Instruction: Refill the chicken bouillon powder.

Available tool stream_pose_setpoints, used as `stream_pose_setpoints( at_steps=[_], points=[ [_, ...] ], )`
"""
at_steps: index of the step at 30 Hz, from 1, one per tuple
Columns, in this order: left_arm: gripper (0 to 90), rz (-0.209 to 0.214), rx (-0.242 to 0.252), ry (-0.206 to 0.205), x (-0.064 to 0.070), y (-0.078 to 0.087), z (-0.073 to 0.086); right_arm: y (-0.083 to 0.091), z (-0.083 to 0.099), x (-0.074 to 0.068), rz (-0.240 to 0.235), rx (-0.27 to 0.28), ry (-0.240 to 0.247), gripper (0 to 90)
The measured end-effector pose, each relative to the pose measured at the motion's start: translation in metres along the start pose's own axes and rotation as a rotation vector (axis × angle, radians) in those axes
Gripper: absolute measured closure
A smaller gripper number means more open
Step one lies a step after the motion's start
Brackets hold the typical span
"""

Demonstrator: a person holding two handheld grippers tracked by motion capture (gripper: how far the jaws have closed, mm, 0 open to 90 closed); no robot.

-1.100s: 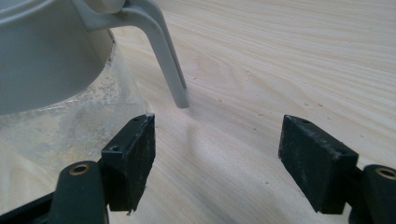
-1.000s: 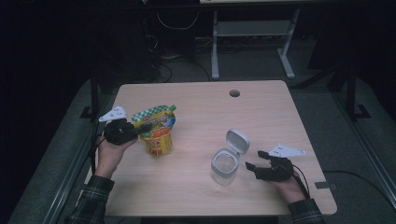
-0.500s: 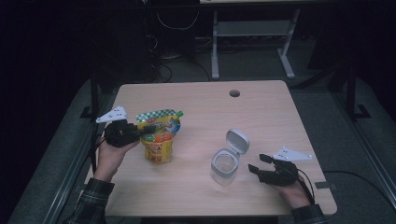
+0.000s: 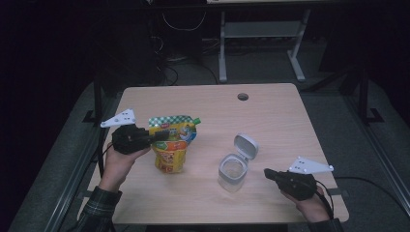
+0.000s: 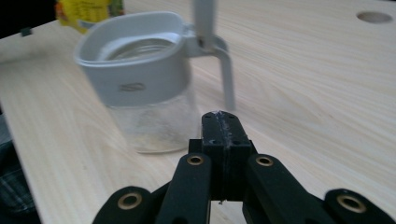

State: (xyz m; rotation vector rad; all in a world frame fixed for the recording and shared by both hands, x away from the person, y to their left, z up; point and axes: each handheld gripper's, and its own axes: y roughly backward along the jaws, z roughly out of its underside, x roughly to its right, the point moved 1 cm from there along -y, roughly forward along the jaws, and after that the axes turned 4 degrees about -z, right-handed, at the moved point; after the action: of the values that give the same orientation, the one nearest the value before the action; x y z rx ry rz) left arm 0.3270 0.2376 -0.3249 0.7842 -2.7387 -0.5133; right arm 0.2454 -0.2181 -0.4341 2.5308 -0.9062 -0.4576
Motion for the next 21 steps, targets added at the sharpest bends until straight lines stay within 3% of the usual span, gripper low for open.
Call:
stream_pose_setpoints(
  at_steps=[13,21],
  points=[
    [90.0,0.055,-0.002,-0.027,0.016,-0.008,-0.013,-0.002,-0.021,-0.026,-0.116,0.032,0.06,89.6],
    [90.0,0.089,0.004,-0.039,0.024,-0.013,-0.017,-0.015,-0.036,-0.035,-0.175,0.033,0.088,77.8]
  ],
)
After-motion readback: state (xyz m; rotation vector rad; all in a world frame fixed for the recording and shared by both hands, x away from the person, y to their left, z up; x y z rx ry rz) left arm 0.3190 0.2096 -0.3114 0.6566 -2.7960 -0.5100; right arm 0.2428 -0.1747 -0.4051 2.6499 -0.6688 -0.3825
